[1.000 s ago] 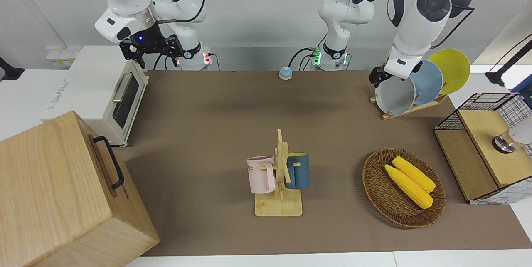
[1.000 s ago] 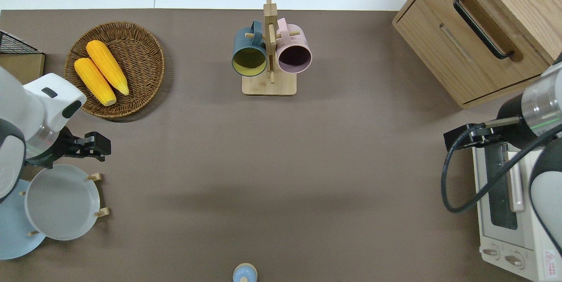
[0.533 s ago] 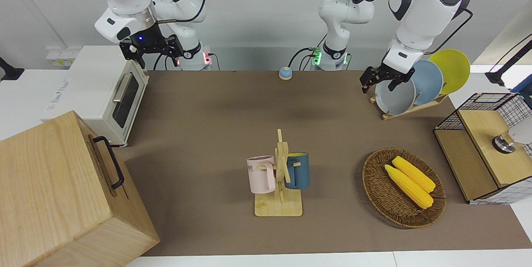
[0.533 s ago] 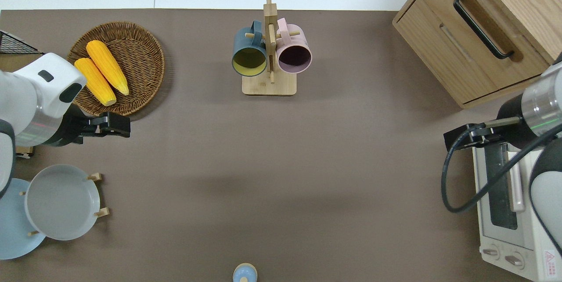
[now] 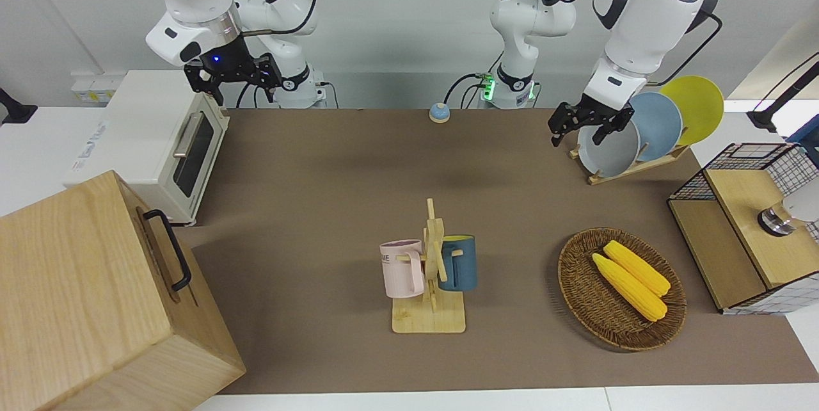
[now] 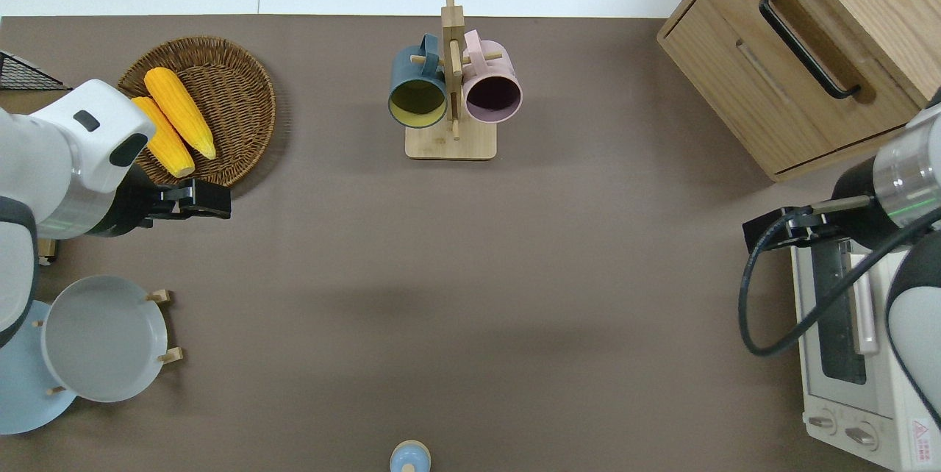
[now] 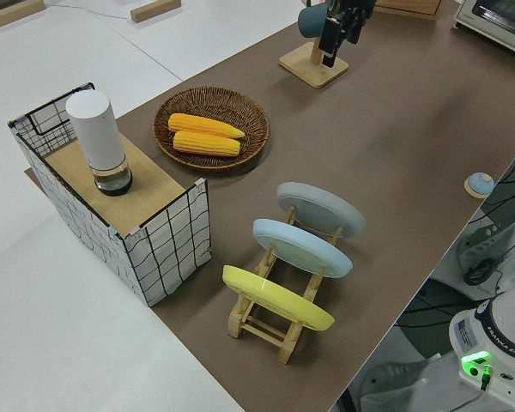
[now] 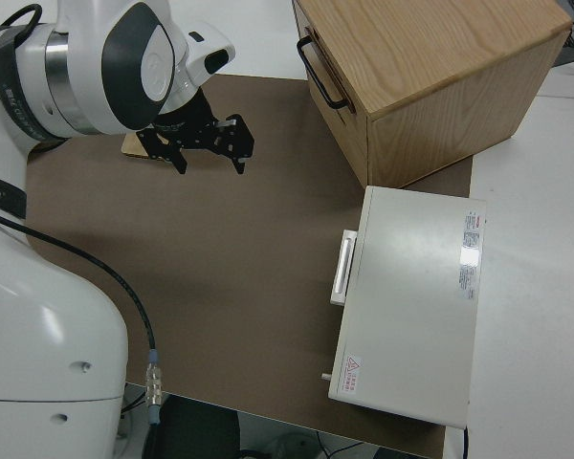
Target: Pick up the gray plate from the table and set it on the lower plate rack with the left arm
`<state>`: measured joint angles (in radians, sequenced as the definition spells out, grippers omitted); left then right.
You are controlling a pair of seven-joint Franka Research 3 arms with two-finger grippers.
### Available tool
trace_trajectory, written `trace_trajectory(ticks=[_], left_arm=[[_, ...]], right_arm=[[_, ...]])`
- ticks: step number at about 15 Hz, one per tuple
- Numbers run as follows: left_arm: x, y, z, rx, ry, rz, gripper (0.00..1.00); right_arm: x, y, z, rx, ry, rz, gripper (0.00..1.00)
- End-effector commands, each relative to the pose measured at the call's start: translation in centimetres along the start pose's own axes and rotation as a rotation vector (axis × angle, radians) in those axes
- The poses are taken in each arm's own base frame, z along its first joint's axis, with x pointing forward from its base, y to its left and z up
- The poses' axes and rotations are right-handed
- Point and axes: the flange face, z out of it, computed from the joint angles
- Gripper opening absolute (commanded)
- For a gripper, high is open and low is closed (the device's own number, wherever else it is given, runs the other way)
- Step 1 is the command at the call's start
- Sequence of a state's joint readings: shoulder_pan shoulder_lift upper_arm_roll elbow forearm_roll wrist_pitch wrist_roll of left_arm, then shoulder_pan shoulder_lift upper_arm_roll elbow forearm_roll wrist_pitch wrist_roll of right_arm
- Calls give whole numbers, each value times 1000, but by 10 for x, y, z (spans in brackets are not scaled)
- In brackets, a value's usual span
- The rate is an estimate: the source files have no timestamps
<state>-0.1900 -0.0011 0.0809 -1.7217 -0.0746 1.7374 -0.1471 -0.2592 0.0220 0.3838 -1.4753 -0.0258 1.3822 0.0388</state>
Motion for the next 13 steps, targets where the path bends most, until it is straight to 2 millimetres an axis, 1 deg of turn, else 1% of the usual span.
trace_trajectory(ticks=[1,3,8,13], left_arm=[[2,1,1,-3,9,23,995],[1,6,2,2,7,59,995],[1,6,2,2,6,60,995],[1,5,3,44,8,70,995]], right_arm=[[-2,2,-3,-5,-1,15,983],[-2,2,-3,-5,-1,15,983],[-2,2,-3,-5,-1,15,983],[-2,2,-3,-5,-3,16,983]])
